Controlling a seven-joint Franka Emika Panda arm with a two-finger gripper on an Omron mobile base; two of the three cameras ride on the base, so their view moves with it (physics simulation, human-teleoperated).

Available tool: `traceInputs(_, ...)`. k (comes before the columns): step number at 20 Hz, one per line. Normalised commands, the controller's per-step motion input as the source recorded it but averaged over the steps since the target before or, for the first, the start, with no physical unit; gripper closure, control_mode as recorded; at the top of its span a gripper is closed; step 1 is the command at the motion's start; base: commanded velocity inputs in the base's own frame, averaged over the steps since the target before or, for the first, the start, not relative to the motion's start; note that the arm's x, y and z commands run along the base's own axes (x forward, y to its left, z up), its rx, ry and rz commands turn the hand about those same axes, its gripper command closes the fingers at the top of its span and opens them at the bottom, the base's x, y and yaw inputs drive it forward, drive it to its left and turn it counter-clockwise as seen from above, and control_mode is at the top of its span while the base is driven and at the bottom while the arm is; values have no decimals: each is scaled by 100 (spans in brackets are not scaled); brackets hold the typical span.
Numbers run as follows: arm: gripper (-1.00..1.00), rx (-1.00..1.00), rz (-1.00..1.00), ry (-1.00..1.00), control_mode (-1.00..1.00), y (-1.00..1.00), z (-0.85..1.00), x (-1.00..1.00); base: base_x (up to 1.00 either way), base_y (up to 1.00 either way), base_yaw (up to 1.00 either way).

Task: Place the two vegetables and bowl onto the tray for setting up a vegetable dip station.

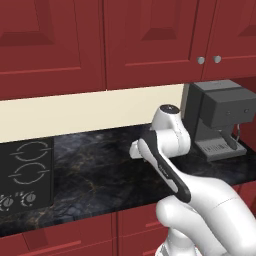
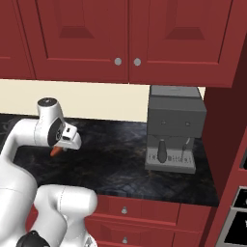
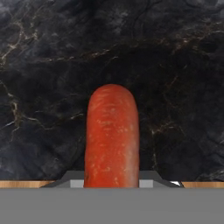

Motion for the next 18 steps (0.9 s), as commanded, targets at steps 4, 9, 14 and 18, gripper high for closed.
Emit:
traceInputs(4, 100, 0, 0, 0, -100, 0, 0, 0, 0, 0, 0)
traceInputs(9, 100, 0, 0, 0, 100, 0, 0, 0, -1, 0, 0)
traceInputs(14, 100, 0, 0, 0, 100, 0, 0, 0, -35, 0, 0)
traceInputs(18, 100, 0, 0, 0, 100, 0, 0, 0, -42, 0, 0)
